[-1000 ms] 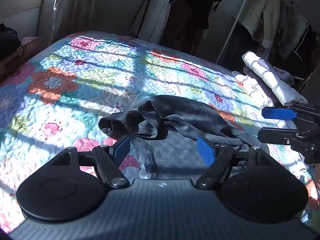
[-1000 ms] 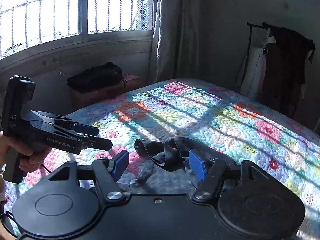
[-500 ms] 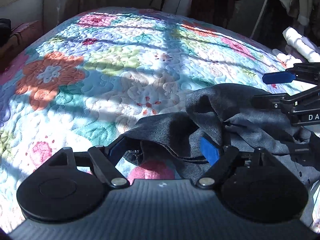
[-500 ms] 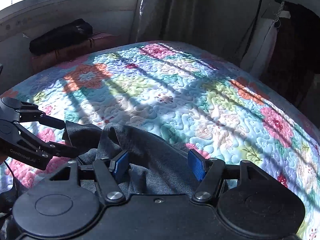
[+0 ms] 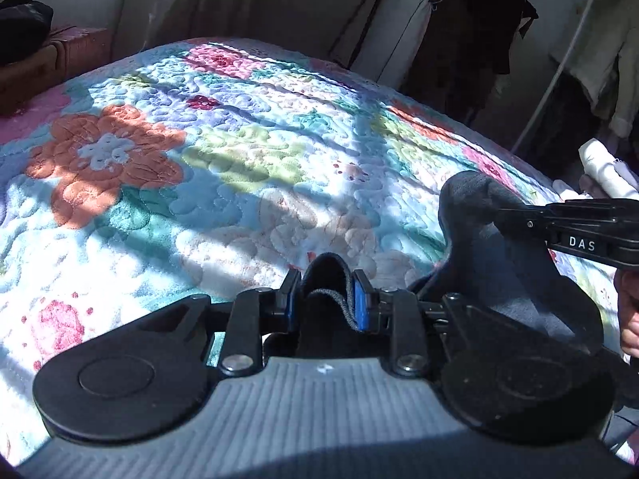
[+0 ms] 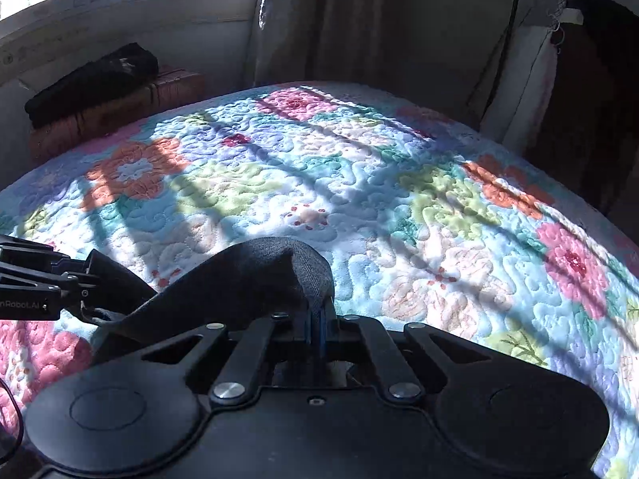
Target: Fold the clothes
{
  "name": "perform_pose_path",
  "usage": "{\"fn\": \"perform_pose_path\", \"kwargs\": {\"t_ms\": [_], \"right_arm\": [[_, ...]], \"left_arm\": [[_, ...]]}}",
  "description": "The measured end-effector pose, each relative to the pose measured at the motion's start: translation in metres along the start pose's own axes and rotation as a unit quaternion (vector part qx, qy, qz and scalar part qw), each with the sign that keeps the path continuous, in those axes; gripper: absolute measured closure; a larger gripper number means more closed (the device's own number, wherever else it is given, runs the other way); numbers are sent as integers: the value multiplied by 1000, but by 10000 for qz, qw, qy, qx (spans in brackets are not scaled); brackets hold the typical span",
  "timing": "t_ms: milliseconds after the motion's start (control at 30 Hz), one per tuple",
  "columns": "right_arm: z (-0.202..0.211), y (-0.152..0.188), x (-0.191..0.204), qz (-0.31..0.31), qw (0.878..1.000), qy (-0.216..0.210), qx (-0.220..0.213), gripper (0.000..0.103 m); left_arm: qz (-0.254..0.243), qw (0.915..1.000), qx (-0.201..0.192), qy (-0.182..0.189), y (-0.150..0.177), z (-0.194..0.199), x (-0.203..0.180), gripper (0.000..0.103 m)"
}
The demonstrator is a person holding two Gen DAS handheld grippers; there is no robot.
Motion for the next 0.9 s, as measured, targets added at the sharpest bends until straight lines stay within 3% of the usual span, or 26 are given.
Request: {"fn": "perform_pose_path", "kwargs": {"t_ms": [67,100,167,233,267,367,433,667,700,733,767,833,900], "right_arm": [[14,3,-6,-289,9994,-197,39,97],[19,9,-2,-402,9974,-557,232,96],[25,30,19,-528,9852,-1406,824,82],[37,50,32,-611,9796,-1670,937,68],[43,56,31,-666,9799,-1658,886,66],[59,59,-9,-1138,9889,-839,445,60],[67,64,-36,-1467,9877,-453,298,57],[71,93,-82,-1471,9865,492,523,44],[72,97,-86,-1467,9853,636,596,43],[71,103,-89,-1534,9824,749,761,41],[69,109,-91,-1638,9781,843,970,39],[68,122,-94,-1929,9689,922,1247,39],[73,133,-96,-2396,9600,772,1222,39]], "left_arm": [[-11,10000,26,7,2,1,-2,77],[-37,10000,55,-7,4,2,-3,77],[-89,9999,113,-36,7,3,-4,77],[-141,9997,171,-65,10,3,-6,77],[-166,9996,200,-80,12,4,-7,77],[-227,9993,274,-106,16,6,-10,77],[-195,9995,263,-51,16,13,-15,77],[-76,9991,99,403,8,36,-53,72],[-47,9987,76,500,7,36,-61,63],[-49,9982,116,591,7,34,-69,48],[-98,9974,251,670,10,26,-79,42],[-227,9952,495,808,16,12,-99,41],[-471,9936,487,908,16,3,-119,41]]}}
Point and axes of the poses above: each gripper's, at about its wrist camera, not at the fingertips, and z roughly against the way its jaws point, x to its left, y to its underside, the point moved 8 cm from there along -z, roughly the way its jaws point, and after that the axes turned 6 degrees about y, right-handed, at the moved point
